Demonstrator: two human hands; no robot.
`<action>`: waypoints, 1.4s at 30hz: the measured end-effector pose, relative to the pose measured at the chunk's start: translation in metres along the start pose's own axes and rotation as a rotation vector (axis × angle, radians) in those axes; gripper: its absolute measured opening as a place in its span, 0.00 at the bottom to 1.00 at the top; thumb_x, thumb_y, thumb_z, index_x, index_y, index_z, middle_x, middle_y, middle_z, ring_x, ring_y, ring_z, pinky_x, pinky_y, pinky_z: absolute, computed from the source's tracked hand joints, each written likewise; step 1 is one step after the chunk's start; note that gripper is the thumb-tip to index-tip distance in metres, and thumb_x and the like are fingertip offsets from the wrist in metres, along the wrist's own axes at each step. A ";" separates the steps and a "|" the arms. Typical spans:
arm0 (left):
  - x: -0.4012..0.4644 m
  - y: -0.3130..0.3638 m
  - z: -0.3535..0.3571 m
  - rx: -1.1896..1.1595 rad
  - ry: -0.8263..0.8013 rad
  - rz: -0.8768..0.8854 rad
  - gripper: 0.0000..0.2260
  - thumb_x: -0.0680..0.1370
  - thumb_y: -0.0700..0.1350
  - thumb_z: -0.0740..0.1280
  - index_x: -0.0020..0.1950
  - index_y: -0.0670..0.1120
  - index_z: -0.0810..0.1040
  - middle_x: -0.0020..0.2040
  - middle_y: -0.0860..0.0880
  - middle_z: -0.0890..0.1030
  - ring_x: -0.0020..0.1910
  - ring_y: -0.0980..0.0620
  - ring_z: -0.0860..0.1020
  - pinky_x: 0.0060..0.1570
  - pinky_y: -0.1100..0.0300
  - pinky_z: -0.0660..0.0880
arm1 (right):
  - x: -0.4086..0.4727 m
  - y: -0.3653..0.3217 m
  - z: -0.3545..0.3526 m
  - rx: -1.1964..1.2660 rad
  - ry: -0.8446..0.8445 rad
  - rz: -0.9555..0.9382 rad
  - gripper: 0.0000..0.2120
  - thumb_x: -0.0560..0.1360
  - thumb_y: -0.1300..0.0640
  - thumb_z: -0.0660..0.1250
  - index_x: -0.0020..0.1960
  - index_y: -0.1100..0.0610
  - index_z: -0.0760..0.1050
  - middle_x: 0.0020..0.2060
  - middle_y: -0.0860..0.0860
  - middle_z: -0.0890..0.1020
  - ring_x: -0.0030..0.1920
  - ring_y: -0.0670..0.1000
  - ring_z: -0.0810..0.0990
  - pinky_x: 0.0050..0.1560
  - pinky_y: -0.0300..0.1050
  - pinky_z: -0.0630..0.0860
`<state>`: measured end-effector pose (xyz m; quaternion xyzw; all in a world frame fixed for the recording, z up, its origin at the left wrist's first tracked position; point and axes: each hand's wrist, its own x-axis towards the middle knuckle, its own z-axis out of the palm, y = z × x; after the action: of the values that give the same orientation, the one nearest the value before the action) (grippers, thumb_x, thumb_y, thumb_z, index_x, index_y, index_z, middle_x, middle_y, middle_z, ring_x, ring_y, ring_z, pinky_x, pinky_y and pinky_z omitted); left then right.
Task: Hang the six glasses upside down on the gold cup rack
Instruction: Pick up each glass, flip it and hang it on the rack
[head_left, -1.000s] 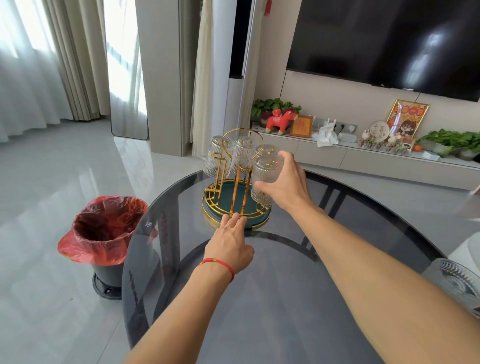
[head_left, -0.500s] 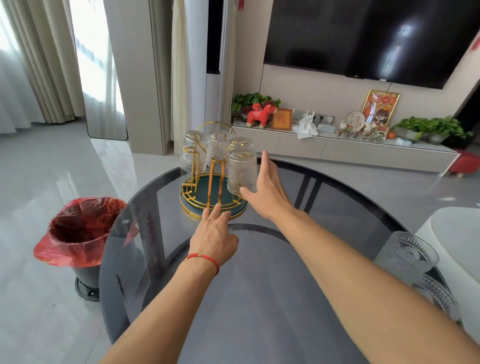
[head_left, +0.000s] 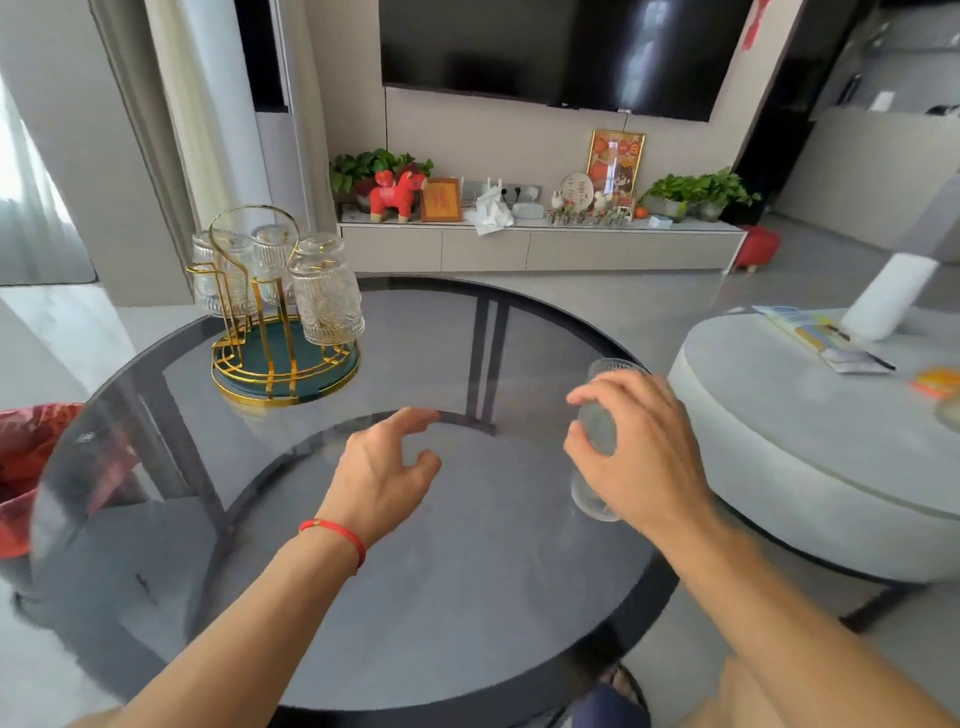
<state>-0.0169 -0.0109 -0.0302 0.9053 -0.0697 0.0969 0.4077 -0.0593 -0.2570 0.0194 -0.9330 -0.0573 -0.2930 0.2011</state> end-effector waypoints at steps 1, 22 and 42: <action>-0.003 0.004 0.003 -0.017 -0.021 0.003 0.19 0.75 0.41 0.67 0.66 0.51 0.78 0.62 0.52 0.82 0.62 0.51 0.78 0.60 0.64 0.69 | -0.006 0.008 -0.009 -0.004 0.010 0.119 0.16 0.72 0.51 0.75 0.59 0.52 0.82 0.57 0.51 0.80 0.60 0.59 0.77 0.59 0.57 0.76; -0.022 0.026 0.010 -0.512 -0.276 -0.260 0.11 0.79 0.49 0.65 0.58 0.49 0.81 0.52 0.43 0.85 0.50 0.45 0.84 0.50 0.49 0.84 | -0.015 0.000 0.008 0.752 -0.399 0.545 0.26 0.63 0.39 0.77 0.59 0.38 0.77 0.58 0.46 0.77 0.47 0.45 0.86 0.41 0.46 0.86; 0.022 -0.027 -0.079 -0.921 0.248 -0.214 0.23 0.65 0.48 0.79 0.59 0.52 0.80 0.49 0.47 0.86 0.46 0.53 0.86 0.39 0.63 0.79 | 0.071 -0.136 0.104 0.584 -0.746 0.108 0.35 0.61 0.33 0.77 0.65 0.37 0.72 0.60 0.38 0.81 0.62 0.39 0.78 0.61 0.45 0.78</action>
<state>0.0008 0.0649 0.0065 0.6145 0.0372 0.1207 0.7787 0.0230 -0.0912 0.0291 -0.8807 -0.1570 0.1012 0.4354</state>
